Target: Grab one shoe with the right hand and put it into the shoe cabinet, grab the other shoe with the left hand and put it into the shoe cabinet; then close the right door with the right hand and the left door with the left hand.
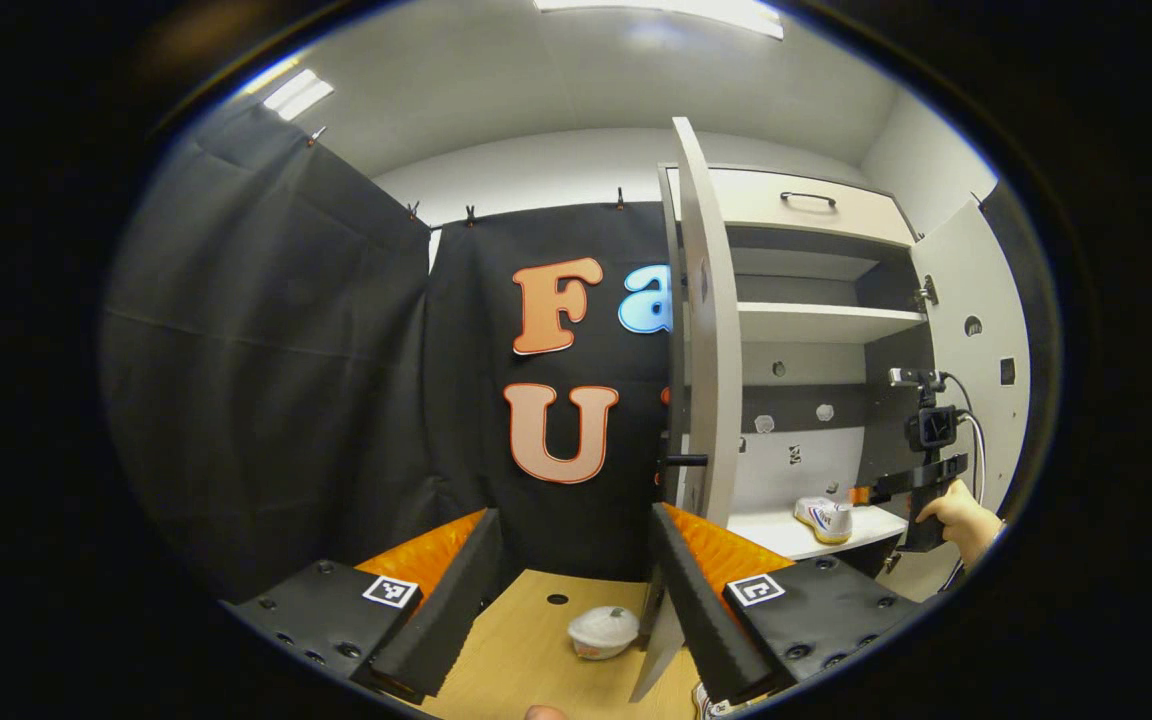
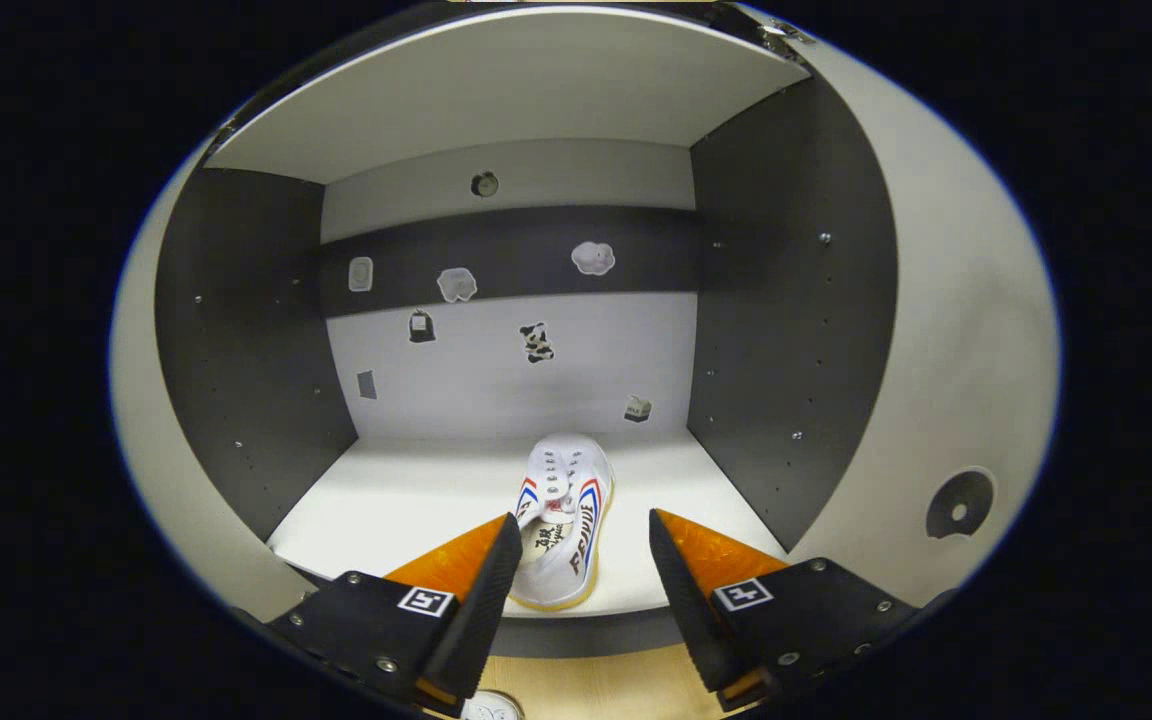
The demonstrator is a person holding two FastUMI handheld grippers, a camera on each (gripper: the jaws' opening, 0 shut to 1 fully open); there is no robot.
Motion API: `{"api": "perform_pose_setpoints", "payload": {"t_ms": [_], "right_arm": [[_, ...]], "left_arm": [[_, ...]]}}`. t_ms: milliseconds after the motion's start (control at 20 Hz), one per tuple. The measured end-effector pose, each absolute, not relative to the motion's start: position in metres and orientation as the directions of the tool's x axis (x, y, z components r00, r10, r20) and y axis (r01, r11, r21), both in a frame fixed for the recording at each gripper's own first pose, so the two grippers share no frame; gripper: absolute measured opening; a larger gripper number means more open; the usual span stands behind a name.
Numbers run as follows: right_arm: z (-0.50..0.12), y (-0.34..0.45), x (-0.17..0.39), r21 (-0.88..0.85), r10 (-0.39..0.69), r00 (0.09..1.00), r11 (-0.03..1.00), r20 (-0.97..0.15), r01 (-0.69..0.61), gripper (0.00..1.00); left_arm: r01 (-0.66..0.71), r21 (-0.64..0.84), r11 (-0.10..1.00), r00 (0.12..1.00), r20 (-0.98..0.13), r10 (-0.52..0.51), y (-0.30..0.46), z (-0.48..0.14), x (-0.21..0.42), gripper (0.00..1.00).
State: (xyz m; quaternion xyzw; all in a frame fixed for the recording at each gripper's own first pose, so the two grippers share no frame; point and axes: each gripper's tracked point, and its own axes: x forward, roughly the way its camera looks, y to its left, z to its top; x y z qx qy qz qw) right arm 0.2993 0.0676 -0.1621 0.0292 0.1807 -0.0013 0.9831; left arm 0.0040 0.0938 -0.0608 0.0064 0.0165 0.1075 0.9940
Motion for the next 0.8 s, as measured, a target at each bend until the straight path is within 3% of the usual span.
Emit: {"api": "perform_pose_setpoints", "payload": {"t_ms": [150,450,800], "right_arm": [[-0.141,0.065,0.253,0.058,0.026,0.960,0.998,-0.279,-0.010,0.93],[-0.128,0.052,0.166,0.050,0.027,0.980,0.999,-0.199,-0.017,0.92],[-0.152,0.047,0.100,0.019,0.038,0.979,0.999,-0.200,-0.034,0.92]], "left_arm": [[-0.178,0.010,0.984,0.983,-0.042,0.178,0.077,-0.066,-0.005,0.94],[-0.108,-0.022,0.994,0.990,-0.099,0.105,0.045,-0.088,-0.017,0.94],[-0.020,-0.040,0.999,0.976,-0.217,0.011,0.003,-0.148,-0.024,0.94]]}}
